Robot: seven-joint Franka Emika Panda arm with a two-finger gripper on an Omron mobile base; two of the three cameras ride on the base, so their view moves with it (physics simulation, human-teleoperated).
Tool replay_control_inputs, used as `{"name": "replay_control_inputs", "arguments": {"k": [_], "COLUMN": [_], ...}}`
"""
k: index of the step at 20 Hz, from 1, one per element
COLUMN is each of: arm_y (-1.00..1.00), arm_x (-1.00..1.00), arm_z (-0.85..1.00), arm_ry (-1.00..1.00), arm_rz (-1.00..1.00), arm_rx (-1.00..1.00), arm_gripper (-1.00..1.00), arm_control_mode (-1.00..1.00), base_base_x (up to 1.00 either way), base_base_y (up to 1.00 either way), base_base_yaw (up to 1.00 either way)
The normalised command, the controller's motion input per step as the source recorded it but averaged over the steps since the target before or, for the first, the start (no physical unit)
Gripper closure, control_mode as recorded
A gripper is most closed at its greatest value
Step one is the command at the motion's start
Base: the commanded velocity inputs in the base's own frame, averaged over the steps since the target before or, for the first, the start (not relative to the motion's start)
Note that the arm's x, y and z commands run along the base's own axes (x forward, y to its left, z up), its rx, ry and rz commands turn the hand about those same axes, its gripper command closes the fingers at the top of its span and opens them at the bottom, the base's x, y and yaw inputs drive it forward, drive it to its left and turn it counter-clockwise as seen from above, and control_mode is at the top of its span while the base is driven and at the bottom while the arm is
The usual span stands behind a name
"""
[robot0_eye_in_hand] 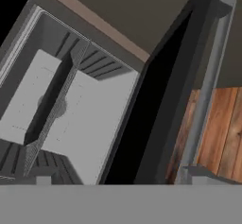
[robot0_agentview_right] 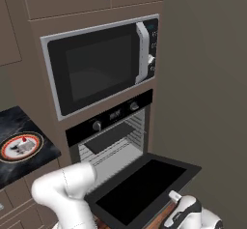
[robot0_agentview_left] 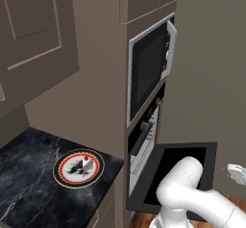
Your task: Take the baked cake out of the oven and place it on the plate for cooling. Then close the oven door.
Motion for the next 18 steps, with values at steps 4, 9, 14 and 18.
{"name": "replay_control_inputs", "arguments": {"k": [4, 9, 14, 18], "arm_y": [-0.41, -0.06, 0.0, 0.0], "arm_x": [0.0, 0.0, 0.01, 0.0], "arm_z": [-0.74, -0.84, -0.79, -0.67], "arm_ry": [0.14, 0.04, 0.0, 0.0], "arm_rz": [0.0, 0.0, 0.01, 0.05], "arm_rx": [0.06, 0.07, 0.09, 0.11], "arm_gripper": [-1.0, -1.0, -1.0, -1.0], "arm_control_mode": [-1.0, -1.0, -1.0, -1.0], "base_base_x": [0.0, 0.0, 0.0, 0.0], "base_base_y": [0.0, 0.0, 0.0, 0.0], "base_base_yaw": [0.0, 0.0, 0.0, 0.0]}}
